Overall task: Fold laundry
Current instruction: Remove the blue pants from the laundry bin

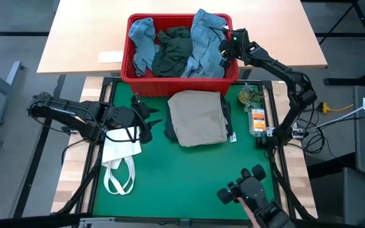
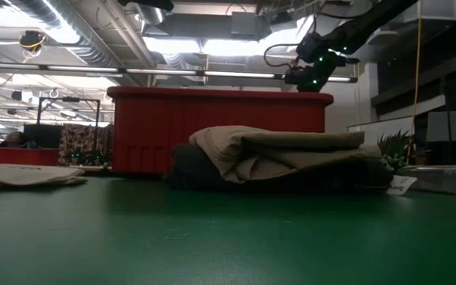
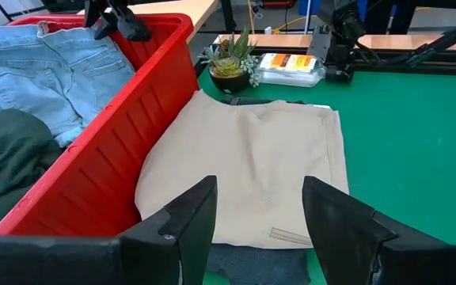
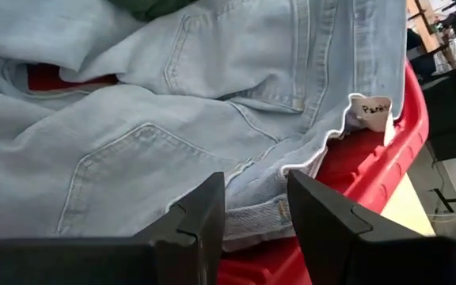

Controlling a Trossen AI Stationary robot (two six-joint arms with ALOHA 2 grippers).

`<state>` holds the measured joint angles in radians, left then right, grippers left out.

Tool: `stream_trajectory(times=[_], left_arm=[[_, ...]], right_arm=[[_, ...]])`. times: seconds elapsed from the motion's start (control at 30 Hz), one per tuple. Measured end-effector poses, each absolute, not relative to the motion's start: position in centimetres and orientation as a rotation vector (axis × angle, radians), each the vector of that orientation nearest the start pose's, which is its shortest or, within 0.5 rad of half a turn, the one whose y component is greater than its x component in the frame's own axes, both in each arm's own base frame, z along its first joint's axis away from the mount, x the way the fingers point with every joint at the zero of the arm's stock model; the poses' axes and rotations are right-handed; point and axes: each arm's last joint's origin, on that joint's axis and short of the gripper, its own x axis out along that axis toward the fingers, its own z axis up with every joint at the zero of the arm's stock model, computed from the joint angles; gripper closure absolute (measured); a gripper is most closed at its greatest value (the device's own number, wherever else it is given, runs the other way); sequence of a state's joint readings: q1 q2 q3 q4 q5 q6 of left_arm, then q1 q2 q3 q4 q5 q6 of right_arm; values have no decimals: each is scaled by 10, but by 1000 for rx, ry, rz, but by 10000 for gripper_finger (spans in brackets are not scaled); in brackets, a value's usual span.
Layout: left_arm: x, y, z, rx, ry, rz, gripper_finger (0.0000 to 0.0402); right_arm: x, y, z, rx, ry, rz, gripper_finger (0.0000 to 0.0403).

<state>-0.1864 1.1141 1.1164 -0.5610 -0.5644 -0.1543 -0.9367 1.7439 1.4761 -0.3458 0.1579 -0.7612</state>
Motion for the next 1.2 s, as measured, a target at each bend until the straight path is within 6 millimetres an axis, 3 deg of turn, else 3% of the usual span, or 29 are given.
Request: stream_trajectory(times=[0.5, 1.2], left_arm=[[226, -27, 352, 65, 494, 406, 219], [226, -27, 352, 64, 494, 406, 219]], right_arm=[[229, -324, 303, -446, 1004, -884, 265], [229, -319, 296, -372, 1013, -762, 265]])
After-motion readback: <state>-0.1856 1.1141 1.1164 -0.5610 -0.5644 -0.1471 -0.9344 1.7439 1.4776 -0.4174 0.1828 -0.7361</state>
